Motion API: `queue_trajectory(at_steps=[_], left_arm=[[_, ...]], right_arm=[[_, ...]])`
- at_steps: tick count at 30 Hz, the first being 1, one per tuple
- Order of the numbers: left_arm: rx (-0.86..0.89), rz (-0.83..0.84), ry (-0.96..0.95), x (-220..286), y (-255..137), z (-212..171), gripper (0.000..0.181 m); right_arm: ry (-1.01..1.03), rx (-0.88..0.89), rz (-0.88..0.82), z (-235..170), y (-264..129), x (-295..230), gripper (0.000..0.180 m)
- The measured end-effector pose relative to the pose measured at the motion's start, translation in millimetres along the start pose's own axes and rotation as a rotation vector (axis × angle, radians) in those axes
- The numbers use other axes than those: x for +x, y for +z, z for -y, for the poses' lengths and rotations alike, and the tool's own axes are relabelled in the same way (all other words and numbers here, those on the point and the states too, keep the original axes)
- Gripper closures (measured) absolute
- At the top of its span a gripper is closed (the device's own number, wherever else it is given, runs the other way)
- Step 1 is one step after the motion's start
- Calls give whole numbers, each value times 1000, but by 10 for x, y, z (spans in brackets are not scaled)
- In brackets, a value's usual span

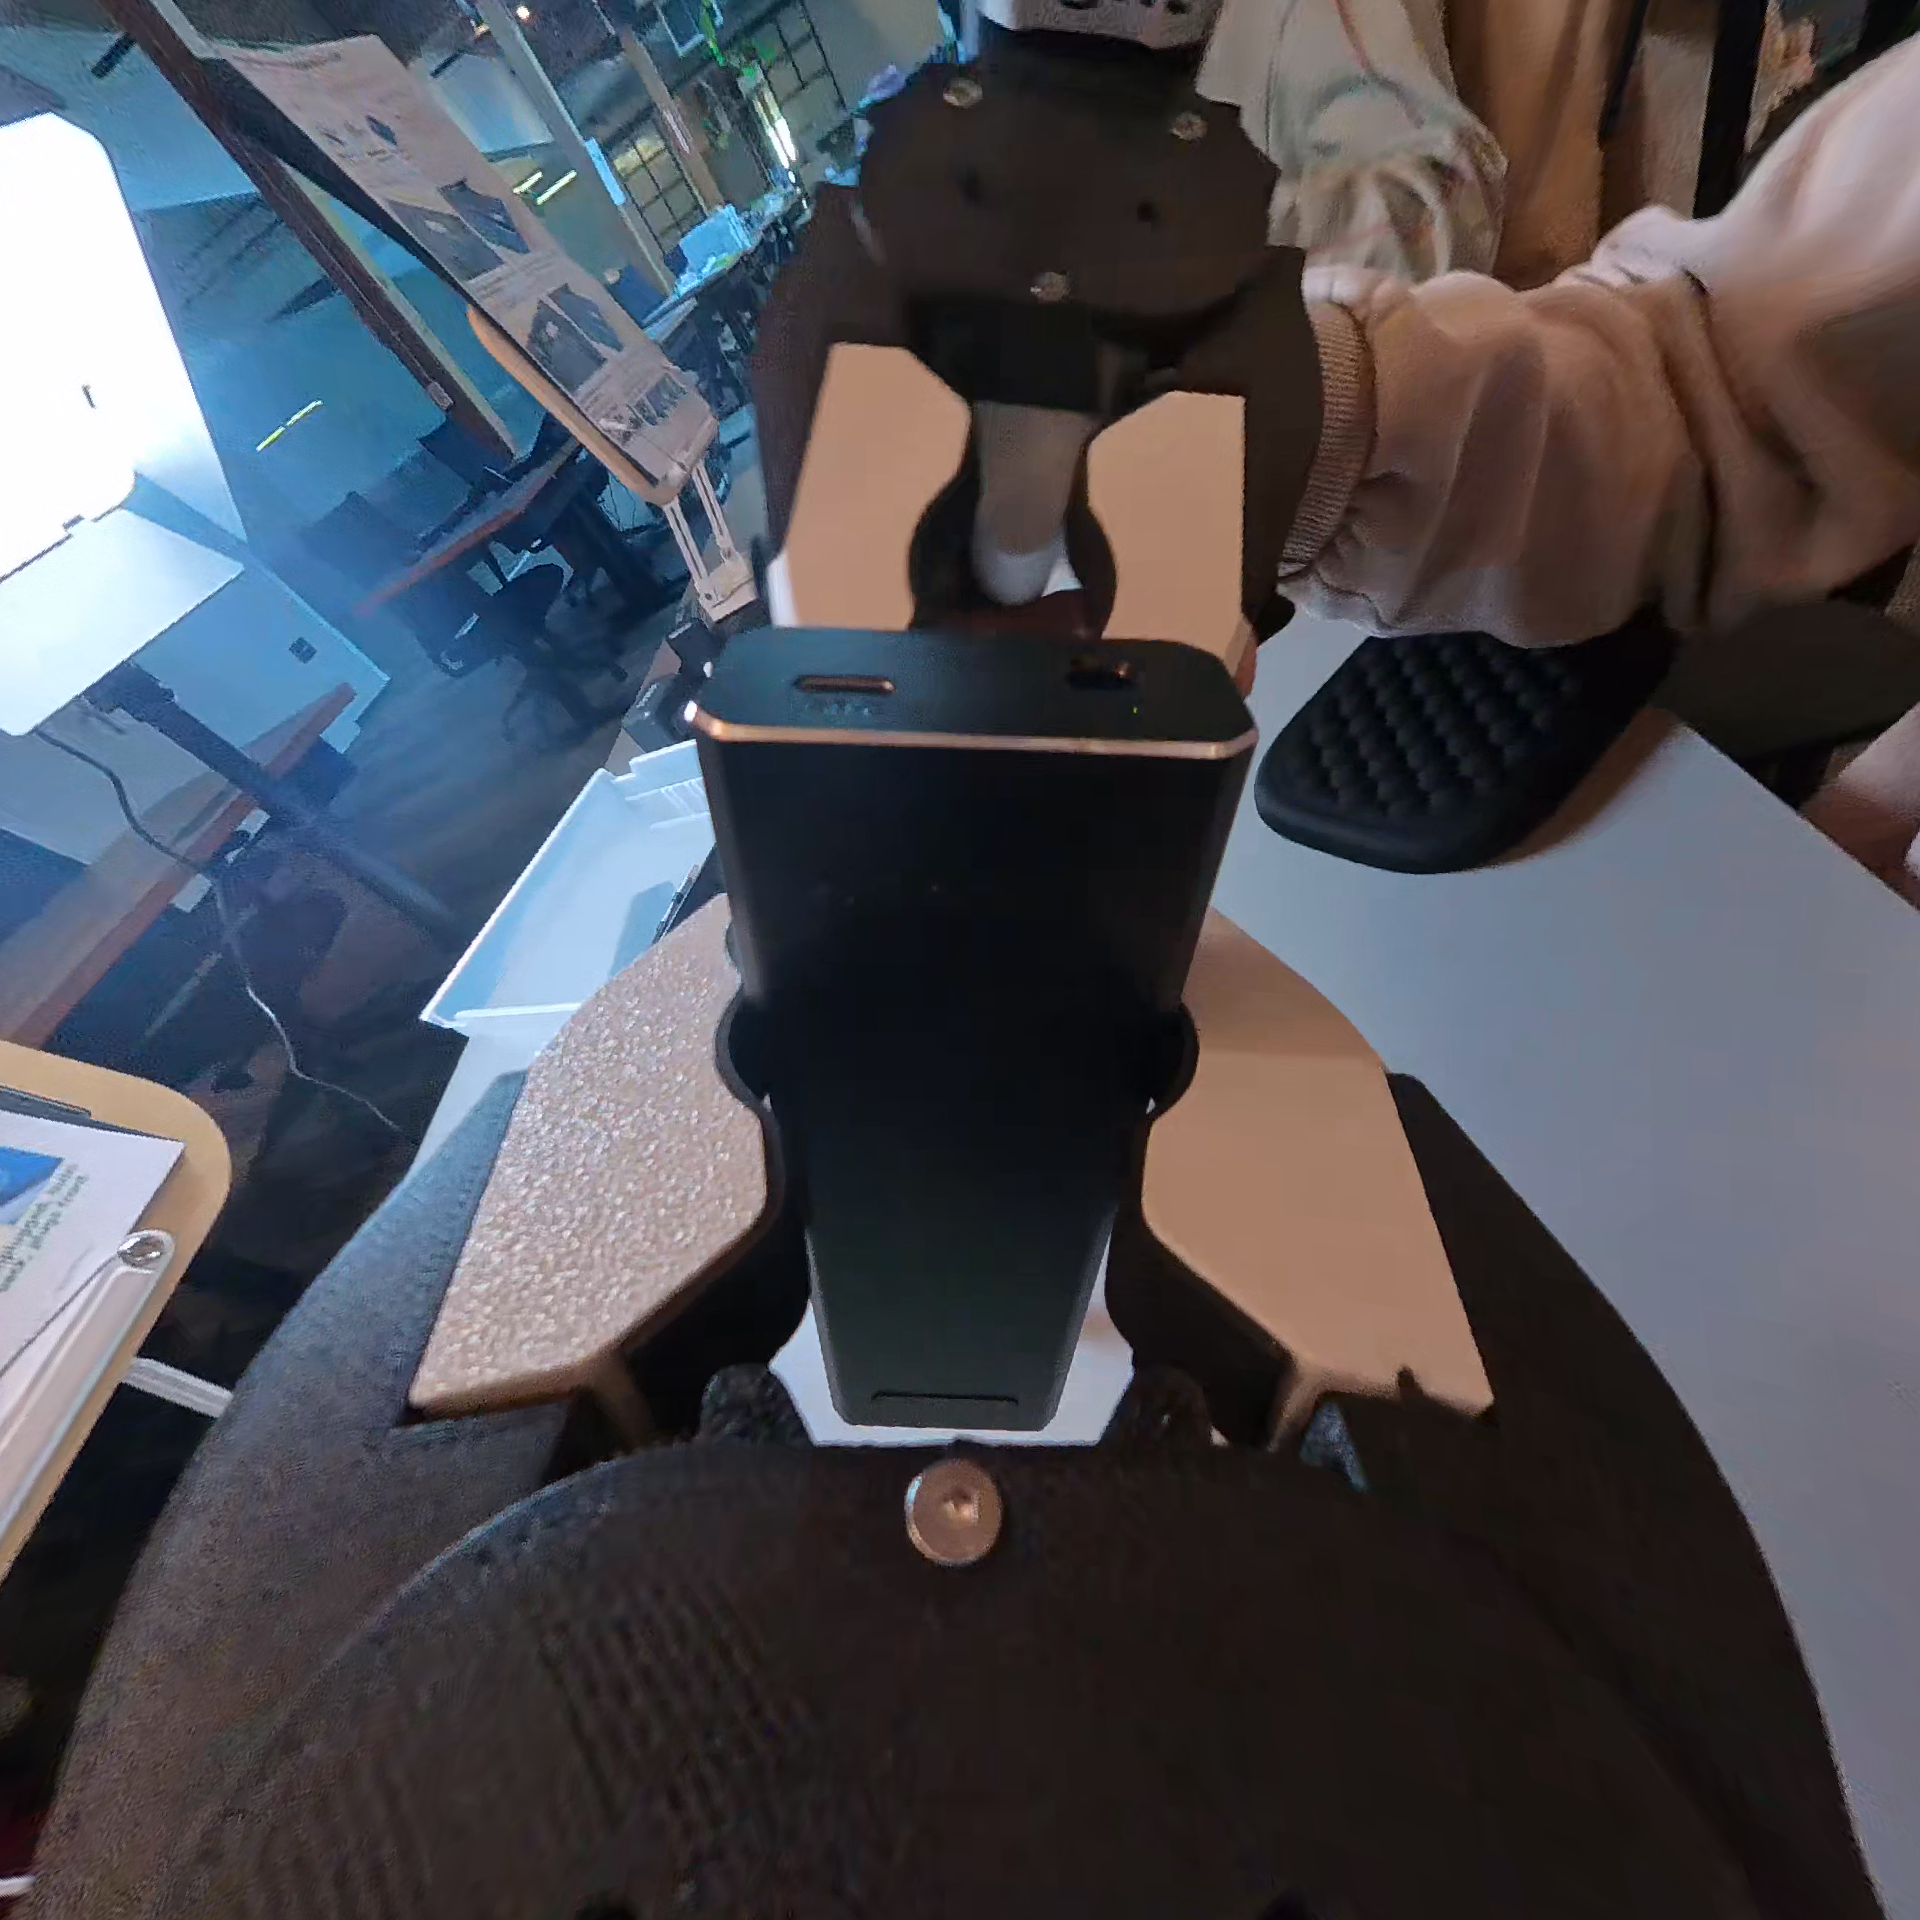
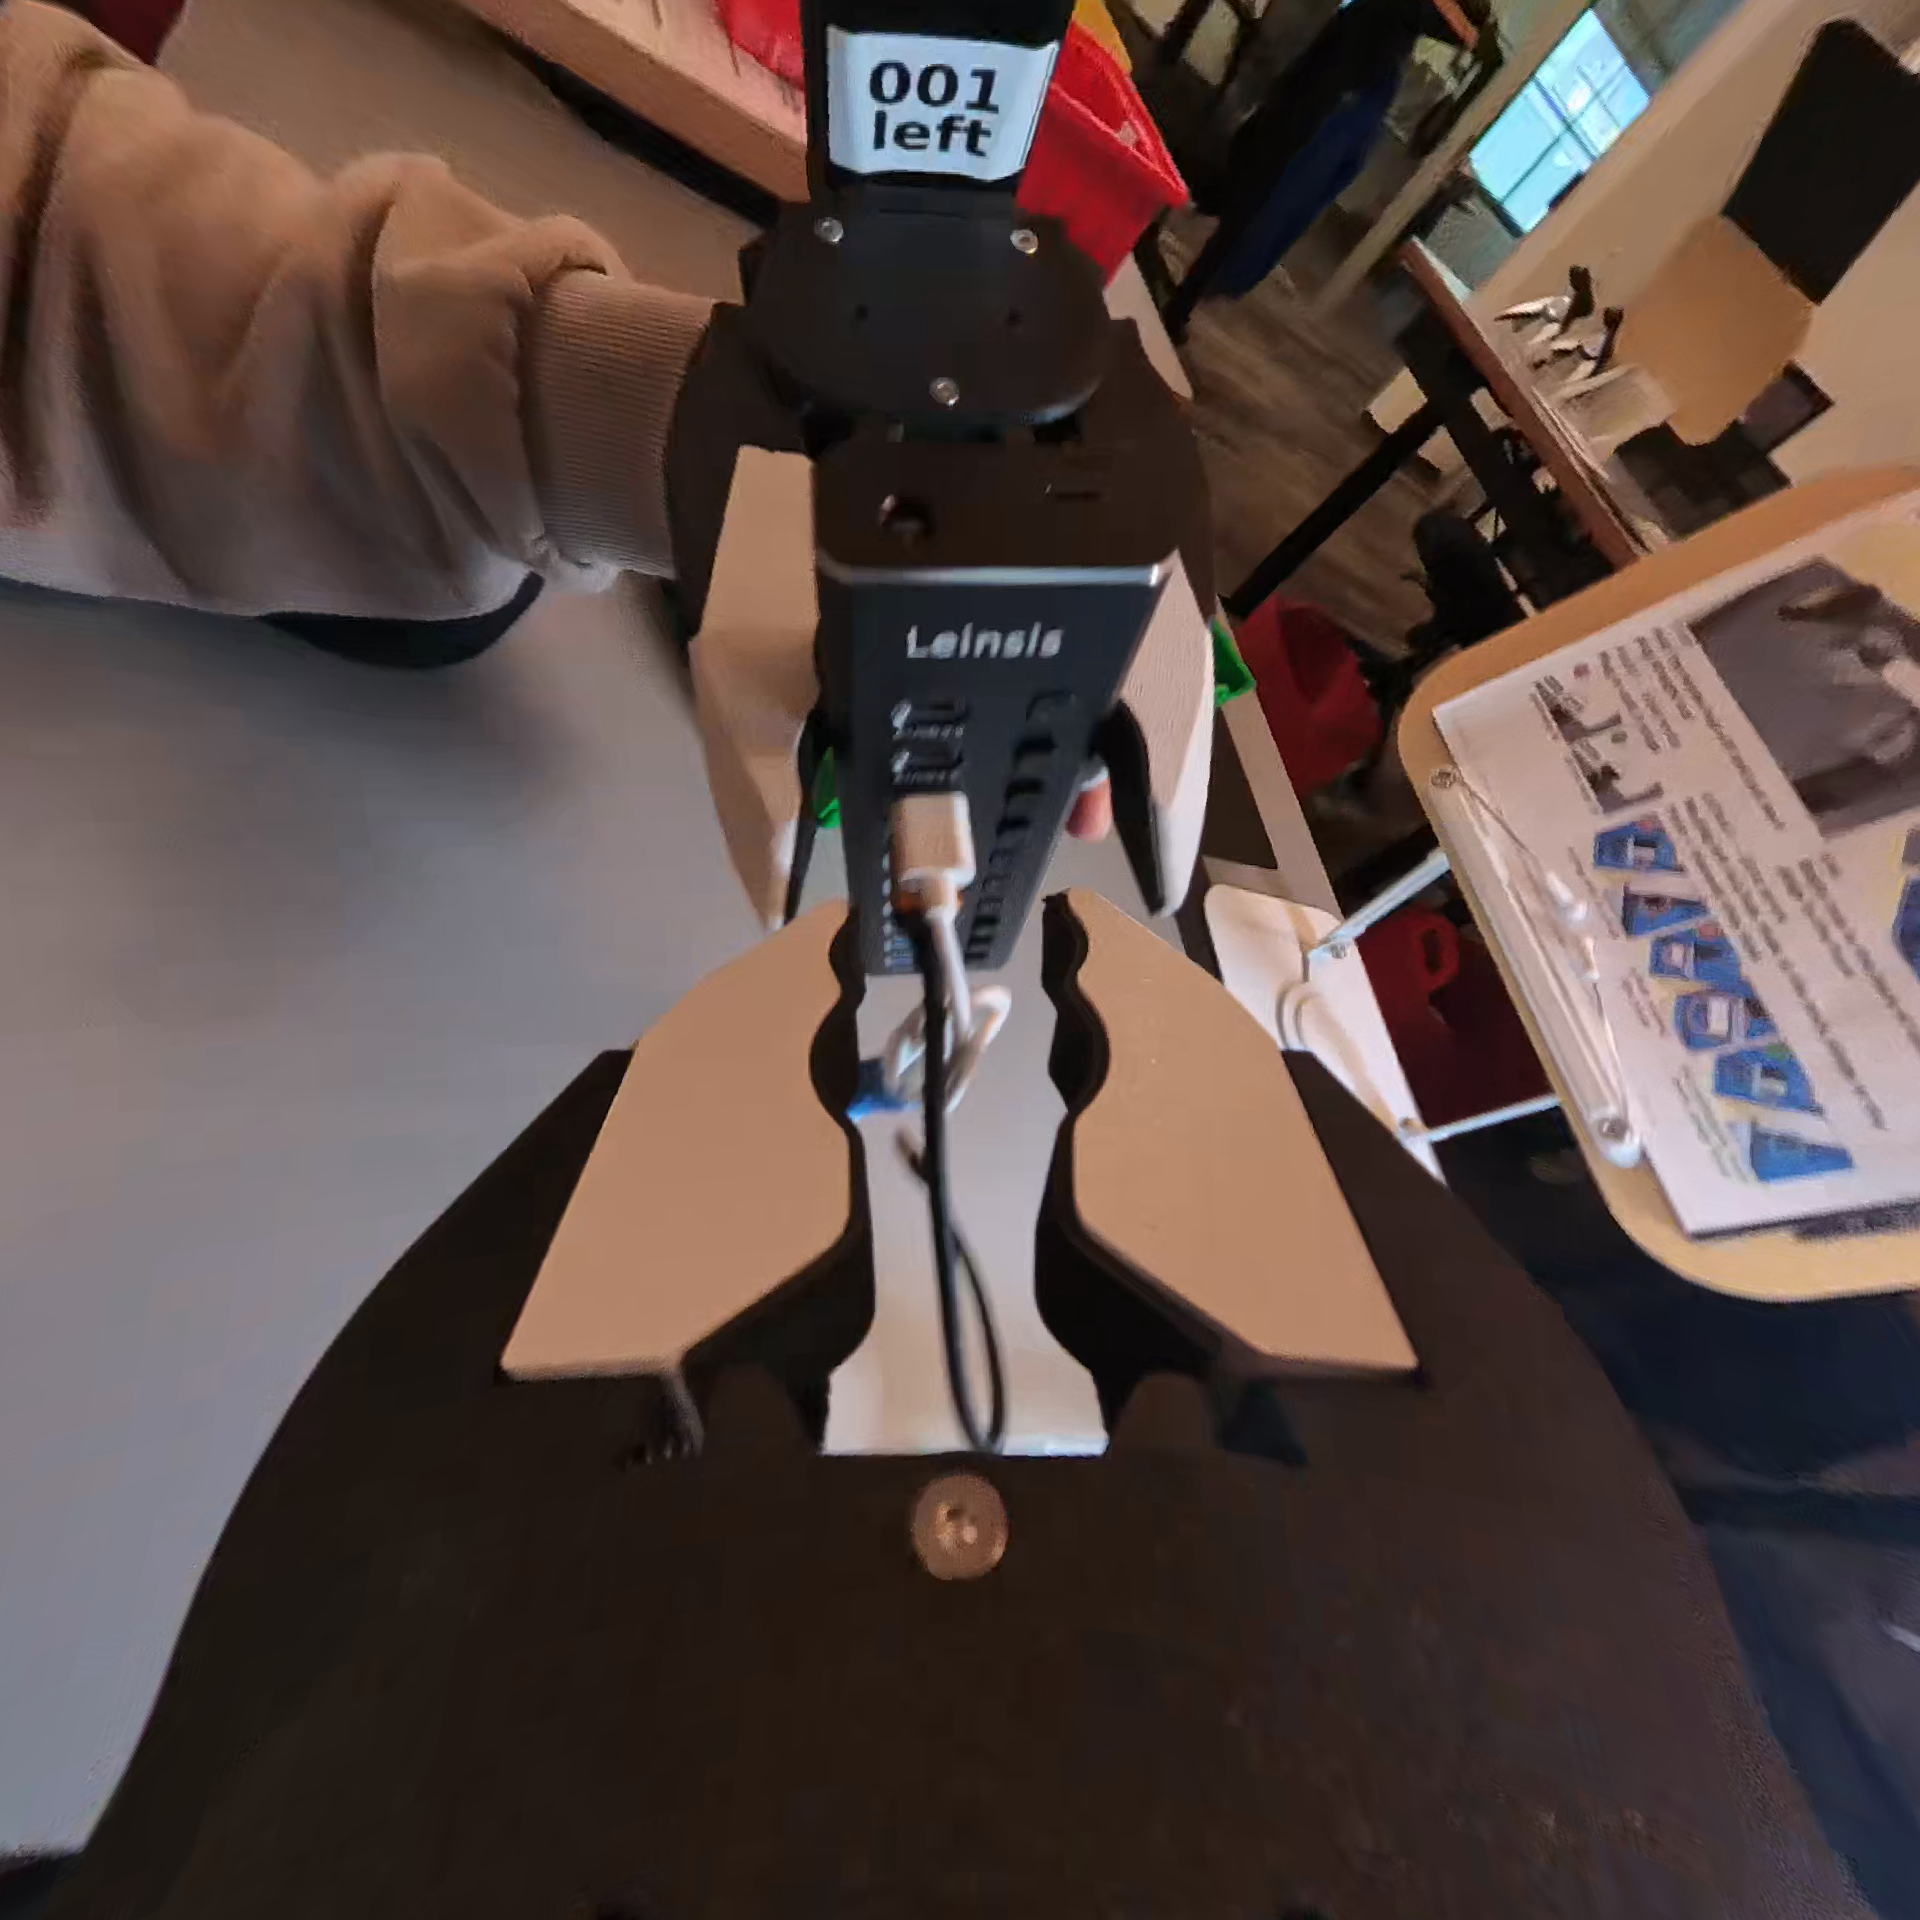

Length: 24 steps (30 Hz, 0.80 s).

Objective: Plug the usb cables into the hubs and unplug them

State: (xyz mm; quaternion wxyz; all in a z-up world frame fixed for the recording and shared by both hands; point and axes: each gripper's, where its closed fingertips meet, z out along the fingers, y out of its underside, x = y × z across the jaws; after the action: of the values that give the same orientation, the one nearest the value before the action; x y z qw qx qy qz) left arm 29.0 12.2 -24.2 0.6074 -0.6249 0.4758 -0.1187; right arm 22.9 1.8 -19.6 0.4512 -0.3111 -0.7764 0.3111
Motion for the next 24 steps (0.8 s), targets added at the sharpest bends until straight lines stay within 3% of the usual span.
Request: queue_trajectory(at_steps=[6,24], left_arm=[[-77,36,112,24,-56,22,108],[-153,55,163,-1,18,-36,108]], right_arm=[[-73,23,73,90,266,-94,163],[-131,26,76,35,165,-78,163]])
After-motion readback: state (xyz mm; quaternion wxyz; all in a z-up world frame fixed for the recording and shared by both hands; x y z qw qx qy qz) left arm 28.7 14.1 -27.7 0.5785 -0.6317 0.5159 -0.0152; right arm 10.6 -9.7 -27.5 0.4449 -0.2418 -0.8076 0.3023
